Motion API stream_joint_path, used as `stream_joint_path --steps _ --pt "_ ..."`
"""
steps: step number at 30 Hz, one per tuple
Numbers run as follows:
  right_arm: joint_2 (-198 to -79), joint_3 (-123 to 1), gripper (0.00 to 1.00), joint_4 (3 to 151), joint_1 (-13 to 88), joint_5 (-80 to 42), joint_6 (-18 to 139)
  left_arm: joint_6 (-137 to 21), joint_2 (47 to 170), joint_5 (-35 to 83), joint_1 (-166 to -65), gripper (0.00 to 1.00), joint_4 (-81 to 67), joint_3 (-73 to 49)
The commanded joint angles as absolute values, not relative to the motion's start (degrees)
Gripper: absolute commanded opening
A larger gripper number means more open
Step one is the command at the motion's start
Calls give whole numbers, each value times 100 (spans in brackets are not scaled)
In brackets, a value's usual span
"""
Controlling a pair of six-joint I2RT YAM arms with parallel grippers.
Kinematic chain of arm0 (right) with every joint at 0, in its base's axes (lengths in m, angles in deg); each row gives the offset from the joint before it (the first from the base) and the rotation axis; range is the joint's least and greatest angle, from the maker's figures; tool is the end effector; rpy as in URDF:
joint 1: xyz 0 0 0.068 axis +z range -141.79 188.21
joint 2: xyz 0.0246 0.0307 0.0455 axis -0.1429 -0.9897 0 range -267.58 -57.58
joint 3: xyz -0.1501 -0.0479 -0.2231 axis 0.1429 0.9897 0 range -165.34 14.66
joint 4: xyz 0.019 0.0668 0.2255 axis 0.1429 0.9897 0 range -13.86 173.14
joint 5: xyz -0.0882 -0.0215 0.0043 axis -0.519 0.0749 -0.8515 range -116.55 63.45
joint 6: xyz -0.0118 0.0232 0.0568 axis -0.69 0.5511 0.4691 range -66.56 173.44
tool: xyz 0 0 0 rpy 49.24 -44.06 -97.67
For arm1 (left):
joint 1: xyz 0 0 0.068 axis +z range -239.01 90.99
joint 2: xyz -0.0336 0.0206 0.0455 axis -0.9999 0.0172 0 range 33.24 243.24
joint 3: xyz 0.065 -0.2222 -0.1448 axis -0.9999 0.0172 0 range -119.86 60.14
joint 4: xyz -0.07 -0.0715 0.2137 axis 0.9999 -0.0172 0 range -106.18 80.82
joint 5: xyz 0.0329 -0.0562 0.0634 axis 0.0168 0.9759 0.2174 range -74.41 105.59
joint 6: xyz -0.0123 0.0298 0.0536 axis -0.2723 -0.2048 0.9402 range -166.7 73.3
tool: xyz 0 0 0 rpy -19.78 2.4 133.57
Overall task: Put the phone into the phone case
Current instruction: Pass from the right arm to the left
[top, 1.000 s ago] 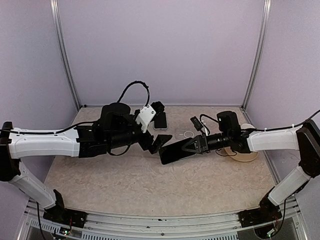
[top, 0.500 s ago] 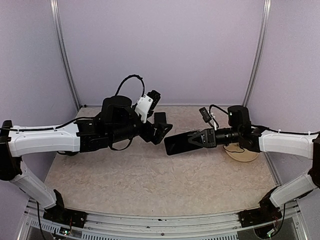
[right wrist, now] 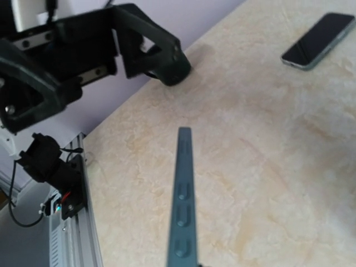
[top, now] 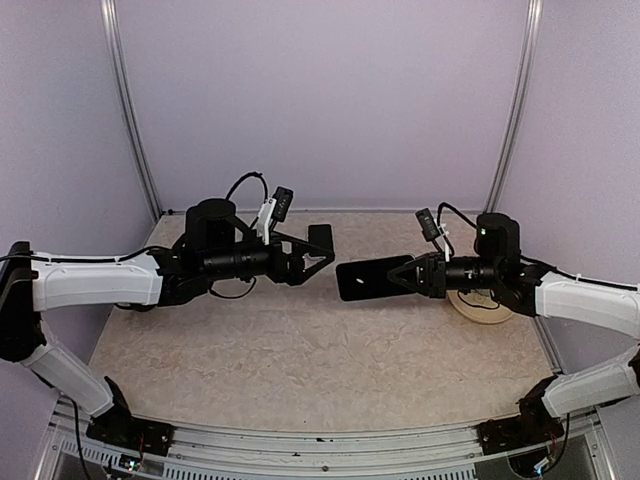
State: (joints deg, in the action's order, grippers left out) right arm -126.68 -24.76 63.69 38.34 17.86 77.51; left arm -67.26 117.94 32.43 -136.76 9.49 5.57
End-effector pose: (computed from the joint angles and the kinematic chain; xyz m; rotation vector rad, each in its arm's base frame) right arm 0.1974 0.1530 0.2728 -0.6816 1.8973 1.3492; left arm 0.2125 -0.2544 0.2955 0.6665 1.7831 -1.0989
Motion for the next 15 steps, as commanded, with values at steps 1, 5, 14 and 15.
stream_joint_path --steps 1,5,14,15 --pt "-12447 -2386 0 5464 3783 2110 7745 -7510 11869 4347 -13691 99 1805 556" --pt "-12499 -2274 0 4937 3786 2293 7977 -7980 12118 4870 -13700 98 2453 640" --pt "-12624 -2182 0 4111 3792 2679 8322 -8284 12602 4940 -13814 94 2870 591" --pt "-12649 -2178 0 4096 3792 2676 8319 -8321 12619 4935 -13834 94 2922 603"
